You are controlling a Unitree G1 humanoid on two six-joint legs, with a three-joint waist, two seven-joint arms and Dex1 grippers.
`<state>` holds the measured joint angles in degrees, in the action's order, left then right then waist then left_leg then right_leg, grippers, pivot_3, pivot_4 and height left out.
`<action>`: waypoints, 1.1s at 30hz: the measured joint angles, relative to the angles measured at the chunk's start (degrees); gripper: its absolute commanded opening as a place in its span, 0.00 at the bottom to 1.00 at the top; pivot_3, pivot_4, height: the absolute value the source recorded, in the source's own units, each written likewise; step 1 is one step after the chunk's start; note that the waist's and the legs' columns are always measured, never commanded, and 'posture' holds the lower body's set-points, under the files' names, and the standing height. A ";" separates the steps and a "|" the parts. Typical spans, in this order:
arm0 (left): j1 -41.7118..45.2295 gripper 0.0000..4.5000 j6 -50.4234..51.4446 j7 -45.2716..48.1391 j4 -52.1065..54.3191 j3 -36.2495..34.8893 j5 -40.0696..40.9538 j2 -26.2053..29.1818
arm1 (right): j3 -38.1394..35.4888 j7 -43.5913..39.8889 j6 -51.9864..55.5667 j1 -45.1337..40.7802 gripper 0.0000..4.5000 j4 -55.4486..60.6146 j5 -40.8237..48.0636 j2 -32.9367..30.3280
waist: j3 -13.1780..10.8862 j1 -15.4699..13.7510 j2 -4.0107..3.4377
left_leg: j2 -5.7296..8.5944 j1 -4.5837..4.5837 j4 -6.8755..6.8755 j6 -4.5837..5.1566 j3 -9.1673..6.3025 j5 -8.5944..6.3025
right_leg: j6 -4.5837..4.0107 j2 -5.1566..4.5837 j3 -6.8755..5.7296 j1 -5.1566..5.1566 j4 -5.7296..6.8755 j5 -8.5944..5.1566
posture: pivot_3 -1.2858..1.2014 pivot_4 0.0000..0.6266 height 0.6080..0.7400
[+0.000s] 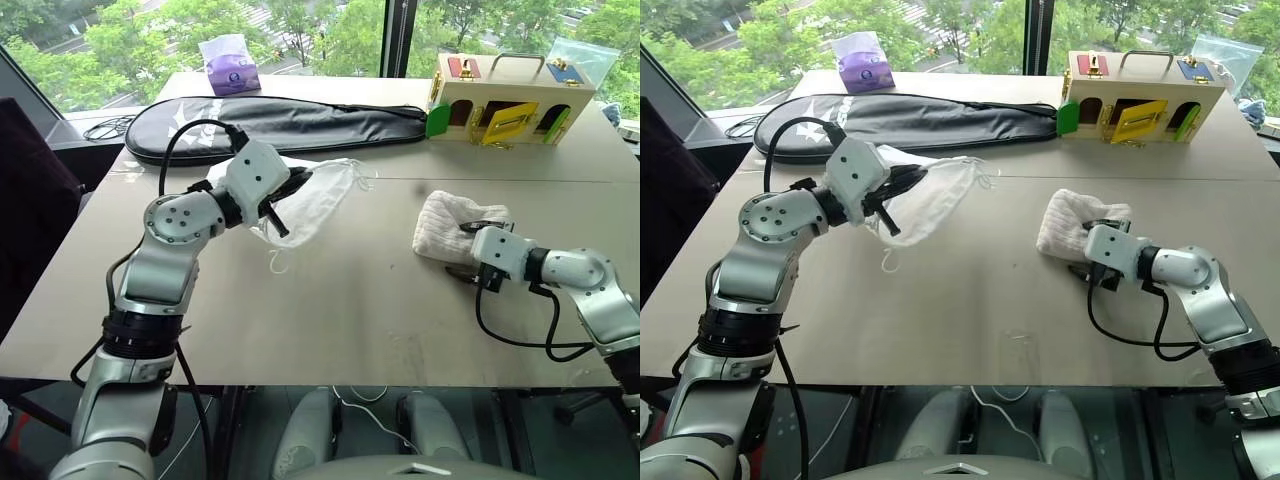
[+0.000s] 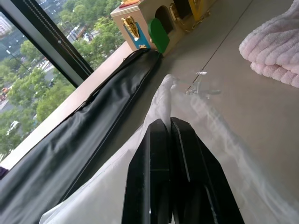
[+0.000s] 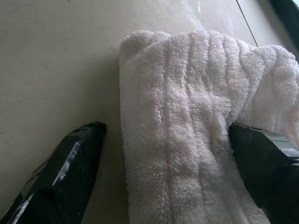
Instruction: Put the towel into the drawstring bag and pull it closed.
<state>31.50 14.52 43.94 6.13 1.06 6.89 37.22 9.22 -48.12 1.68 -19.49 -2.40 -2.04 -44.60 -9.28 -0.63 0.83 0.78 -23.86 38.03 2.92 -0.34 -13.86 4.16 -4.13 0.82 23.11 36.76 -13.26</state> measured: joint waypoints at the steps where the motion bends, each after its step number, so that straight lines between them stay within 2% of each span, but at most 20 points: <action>1: -0.10 0.02 -0.08 -0.10 -0.01 -0.30 0.00 0.00 | 0.01 1.18 -0.23 -0.89 1.00 -1.11 -1.37 0.03 | -0.01 0.04 -0.01 | 0.00 0.00 0.01 0.00 0.01 0.00 | 0.00 0.00 0.01 0.00 0.01 0.00 | 0.52 0.24 1.00; 8: -0.40 0.02 -0.09 -0.67 0.02 -0.50 0.02 -0.43 | -0.11 11.77 -4.40 -8.28 1.00 -10.42 -9.76 1.31 | -0.09 0.10 -0.03 | 0.00 0.01 0.04 -0.22 0.03 0.13 | 0.00 0.00 0.02 0.00 0.03 0.00 | 0.52 0.24 1.00; 19: -0.62 0.02 -0.32 -1.10 -0.18 -0.51 0.01 -1.36 | 3.84 13.11 -12.14 -16.92 1.00 -25.71 -14.16 6.30 | -0.15 1.52 -0.04 | 0.01 0.04 0.04 -0.24 0.06 0.15 | 0.00 0.01 0.08 0.00 0.06 0.01 | 0.52 0.24 1.00; 22: -0.62 0.00 -0.59 -1.32 -0.31 -0.48 0.03 -2.13 | 5.43 13.44 -13.53 -20.68 0.83 -31.31 -15.80 7.17 | -0.15 1.85 -0.04 | 0.01 0.10 0.04 -0.16 0.08 0.10 | 0.00 0.01 0.10 -0.01 0.10 0.02 | 0.52 0.24 1.00; 25: -0.61 0.00 -0.96 -1.42 -0.64 -0.48 0.03 -2.45 | 6.37 14.04 -14.13 -22.14 0.49 -34.61 -17.55 7.37 | -0.16 1.57 -0.04 | 0.01 0.09 0.08 -0.08 0.05 0.06 | 0.00 0.01 0.10 -0.02 0.13 0.02 | 0.52 0.24 1.00; 26: -0.61 0.00 -0.97 -1.51 -0.71 -0.50 0.05 -2.60 | 6.55 14.55 -14.36 -22.29 0.42 -35.35 -18.00 7.37 | -0.16 1.47 -0.04 | 0.01 0.09 0.10 -0.08 0.04 0.06 | 0.00 0.01 0.09 -0.04 0.13 0.02 | 0.52 0.24 1.00; 30: -0.60 0.00 -0.97 -1.76 -1.21 -0.53 0.16 -3.17 | 6.62 16.14 -14.71 -22.92 0.01 -37.41 -19.52 7.36 | -0.16 1.36 -0.05 | 0.03 0.07 0.15 -0.20 0.02 0.13 | 0.00 0.00 0.10 -0.06 0.13 0.02 | 0.52 0.24 1.00; 33: -0.47 0.00 -0.85 -1.76 -1.55 -0.62 1.16 -3.82 | 6.18 17.40 -16.71 -22.81 0.01 -37.51 -19.50 7.30 | -0.18 1.37 -0.07 | 0.03 0.06 0.14 -0.26 -0.02 0.16 | 0.00 0.00 0.08 -0.06 0.14 0.02 | 0.52 0.24 1.00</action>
<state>31.03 13.67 42.19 4.58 0.44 8.05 33.39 15.40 -30.72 -15.03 -42.30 -39.92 -21.53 -37.29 -9.46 0.74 0.76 0.82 -23.80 38.17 2.66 -0.37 -13.70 4.15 -4.12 0.90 23.05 36.91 -13.24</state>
